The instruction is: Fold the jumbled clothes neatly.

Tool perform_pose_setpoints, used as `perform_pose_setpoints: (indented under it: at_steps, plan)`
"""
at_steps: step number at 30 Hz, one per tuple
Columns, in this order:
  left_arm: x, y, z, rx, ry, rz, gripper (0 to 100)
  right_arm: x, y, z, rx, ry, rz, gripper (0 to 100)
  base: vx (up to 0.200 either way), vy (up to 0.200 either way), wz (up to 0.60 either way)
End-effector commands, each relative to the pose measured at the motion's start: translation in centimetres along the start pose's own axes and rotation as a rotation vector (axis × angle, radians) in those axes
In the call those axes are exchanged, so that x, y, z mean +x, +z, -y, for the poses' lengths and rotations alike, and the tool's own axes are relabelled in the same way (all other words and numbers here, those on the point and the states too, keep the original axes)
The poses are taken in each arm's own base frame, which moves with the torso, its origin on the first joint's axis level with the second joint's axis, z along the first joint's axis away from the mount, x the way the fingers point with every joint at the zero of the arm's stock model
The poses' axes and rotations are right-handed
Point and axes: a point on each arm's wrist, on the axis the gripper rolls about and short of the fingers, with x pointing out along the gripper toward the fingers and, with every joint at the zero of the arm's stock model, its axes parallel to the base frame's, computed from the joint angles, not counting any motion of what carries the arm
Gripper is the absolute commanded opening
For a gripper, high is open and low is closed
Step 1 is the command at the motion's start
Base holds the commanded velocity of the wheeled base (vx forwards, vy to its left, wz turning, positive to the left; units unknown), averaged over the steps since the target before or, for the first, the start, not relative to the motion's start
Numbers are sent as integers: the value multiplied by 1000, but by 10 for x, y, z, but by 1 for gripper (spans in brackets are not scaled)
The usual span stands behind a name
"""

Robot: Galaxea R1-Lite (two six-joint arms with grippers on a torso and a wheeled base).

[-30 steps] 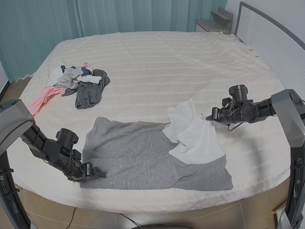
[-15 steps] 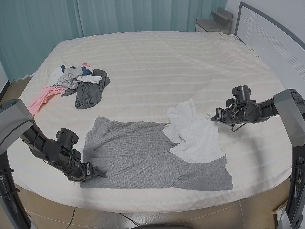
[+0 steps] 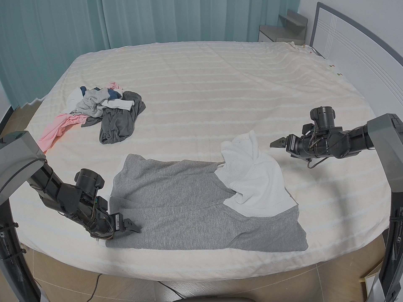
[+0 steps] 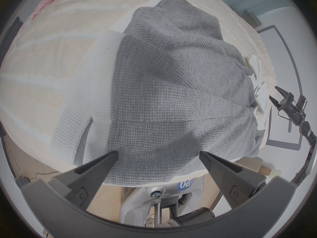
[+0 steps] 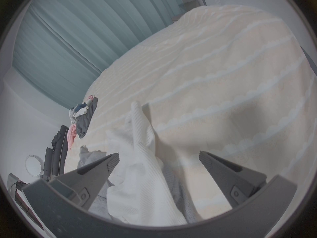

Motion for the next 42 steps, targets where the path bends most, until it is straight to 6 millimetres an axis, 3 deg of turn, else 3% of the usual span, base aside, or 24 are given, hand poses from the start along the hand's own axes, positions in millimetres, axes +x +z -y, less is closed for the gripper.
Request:
perform_pose_setpoints:
  at_steps: [1, 3, 7, 14, 20, 33, 42]
  plan:
    - [0, 0, 0, -2, -1, 0, 100, -16, -9, -50, -41, 87, -42, 100, 0, 0, 0]
    - [0, 0, 0, -2, -1, 0, 100, -14, -17, -58, -39, 97, -69, 100, 0, 0, 0]
    - [0, 0, 0, -2, -1, 0, 100, -4, -60, -70, -108, 128, -164, 100, 0, 0, 0]
    - [1, -1, 0, -3, 0, -3, 100, 9, -89, -64, -398, 221, -165, 100, 0, 0, 0]
    - [1, -1, -1, -3, 0, -3, 100, 13, -98, -68, -555, 245, -174, 100, 0, 0, 0]
    - [2, -3, -2, 1, -5, 15, 100, 25, -120, -86, -647, 293, -216, 100, 0, 0, 0]
    - [2, -3, -2, 1, -5, 15, 100, 35, -117, -75, -630, 261, -240, 100, 0, 0, 0]
